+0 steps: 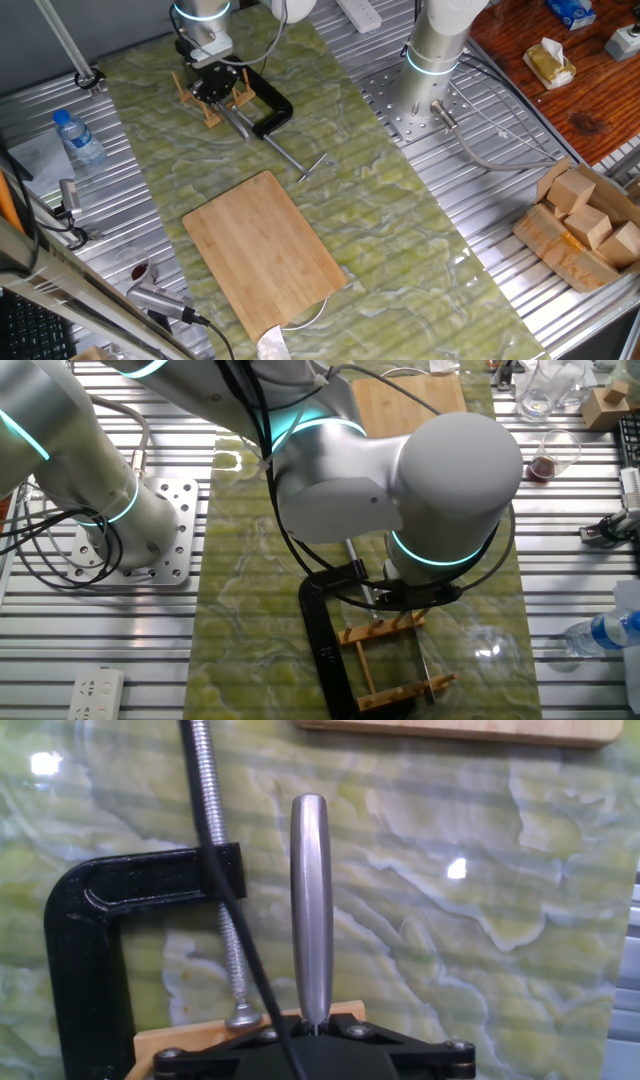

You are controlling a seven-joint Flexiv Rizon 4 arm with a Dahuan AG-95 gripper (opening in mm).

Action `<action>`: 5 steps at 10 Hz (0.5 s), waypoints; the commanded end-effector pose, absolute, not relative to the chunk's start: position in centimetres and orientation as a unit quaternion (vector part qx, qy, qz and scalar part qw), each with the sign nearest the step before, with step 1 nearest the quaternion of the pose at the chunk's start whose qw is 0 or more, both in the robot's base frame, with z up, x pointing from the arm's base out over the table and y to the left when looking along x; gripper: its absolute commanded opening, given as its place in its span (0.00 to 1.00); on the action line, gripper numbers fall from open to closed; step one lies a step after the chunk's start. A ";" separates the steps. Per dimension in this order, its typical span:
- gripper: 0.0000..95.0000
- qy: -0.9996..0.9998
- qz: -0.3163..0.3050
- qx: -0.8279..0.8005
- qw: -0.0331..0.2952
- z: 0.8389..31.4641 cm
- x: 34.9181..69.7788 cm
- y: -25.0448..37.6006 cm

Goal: Put the knife on the cutting board

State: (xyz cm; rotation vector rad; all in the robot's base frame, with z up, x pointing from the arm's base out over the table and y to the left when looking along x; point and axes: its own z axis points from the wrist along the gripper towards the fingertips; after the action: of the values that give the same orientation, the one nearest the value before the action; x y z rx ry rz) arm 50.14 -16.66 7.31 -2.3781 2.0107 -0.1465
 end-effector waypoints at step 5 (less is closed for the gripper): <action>0.00 0.649 -0.036 -0.760 0.003 8.3 50.0 -16.3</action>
State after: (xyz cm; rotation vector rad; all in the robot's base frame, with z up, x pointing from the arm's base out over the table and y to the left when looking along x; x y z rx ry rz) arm 50.00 -16.33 8.33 -2.3835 2.0354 -0.1159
